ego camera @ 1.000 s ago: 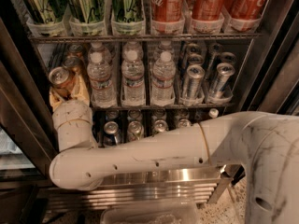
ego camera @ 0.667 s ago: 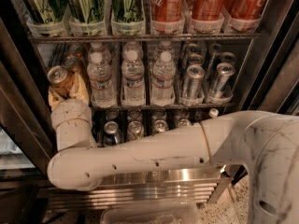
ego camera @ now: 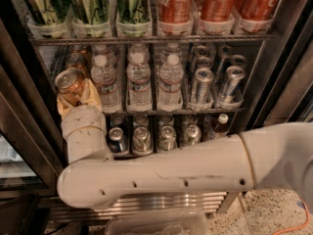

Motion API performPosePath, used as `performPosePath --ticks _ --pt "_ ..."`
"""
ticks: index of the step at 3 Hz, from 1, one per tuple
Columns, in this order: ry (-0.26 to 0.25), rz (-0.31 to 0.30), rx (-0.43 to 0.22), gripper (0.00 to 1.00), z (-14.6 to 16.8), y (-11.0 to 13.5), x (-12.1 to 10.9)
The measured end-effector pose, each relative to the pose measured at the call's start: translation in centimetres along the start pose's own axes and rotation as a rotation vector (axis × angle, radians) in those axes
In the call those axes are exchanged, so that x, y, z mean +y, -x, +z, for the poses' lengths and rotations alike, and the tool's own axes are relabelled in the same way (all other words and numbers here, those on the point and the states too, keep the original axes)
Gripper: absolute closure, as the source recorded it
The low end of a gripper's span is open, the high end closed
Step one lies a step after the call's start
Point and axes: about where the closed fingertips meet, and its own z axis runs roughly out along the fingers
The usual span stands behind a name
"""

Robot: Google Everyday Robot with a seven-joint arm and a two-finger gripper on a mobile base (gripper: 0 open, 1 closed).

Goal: Pick orange can from middle shelf of fridge

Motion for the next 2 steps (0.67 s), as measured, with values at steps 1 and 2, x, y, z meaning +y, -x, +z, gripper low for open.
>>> performPosePath --ticks 1,2 --pt "0.009 0.002 0.023 1.0 -0.9 0.0 -0.8" --pt "0.05 0.027 0.085 1.0 -2.3 -0.7 -2.2"
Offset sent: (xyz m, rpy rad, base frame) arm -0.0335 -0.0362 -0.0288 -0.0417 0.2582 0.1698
